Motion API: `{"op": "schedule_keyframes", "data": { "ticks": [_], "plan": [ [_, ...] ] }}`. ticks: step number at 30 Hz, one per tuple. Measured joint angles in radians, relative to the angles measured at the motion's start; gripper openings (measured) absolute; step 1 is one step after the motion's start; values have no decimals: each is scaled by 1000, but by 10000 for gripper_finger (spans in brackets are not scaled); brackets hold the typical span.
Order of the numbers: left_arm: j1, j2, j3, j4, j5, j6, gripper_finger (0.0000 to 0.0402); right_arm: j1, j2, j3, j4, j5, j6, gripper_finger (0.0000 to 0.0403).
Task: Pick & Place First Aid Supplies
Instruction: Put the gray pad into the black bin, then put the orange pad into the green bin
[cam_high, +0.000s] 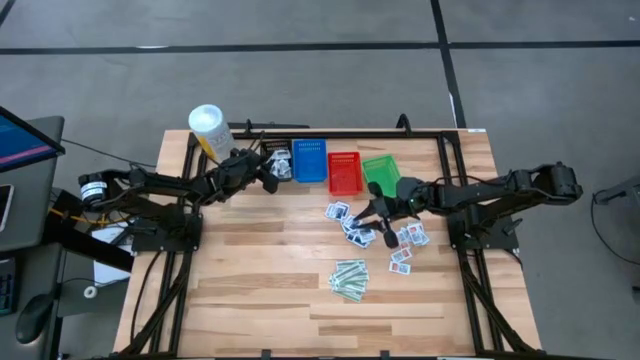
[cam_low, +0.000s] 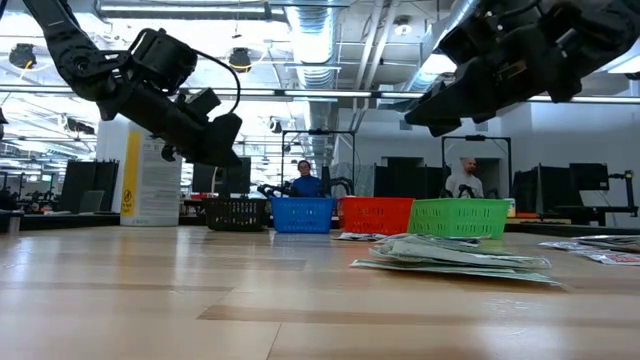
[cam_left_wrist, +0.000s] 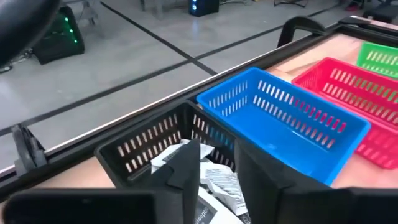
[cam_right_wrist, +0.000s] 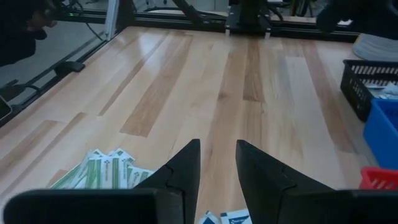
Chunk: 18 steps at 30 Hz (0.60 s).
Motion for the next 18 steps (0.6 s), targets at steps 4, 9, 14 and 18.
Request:
{"op": "schedule_keyframes", "data": {
  "ticks": [4, 9, 14, 18],
  "plan": [
    [-14, 0, 0, 0, 36, 6, 125, -12, 0, 0, -3, 0, 34, 98],
    [-78, 0, -4, 0, 234, 1, 128, -17, 0, 0, -48, 0, 82, 98],
    [-171, 0, -12, -1, 382, -46, 124, -13, 0, 0, -103, 18, 84, 98],
    [-255, 0, -12, 0, 404, -58, 124, 13, 0, 0, -133, 118, 84, 98]
  ]
}}
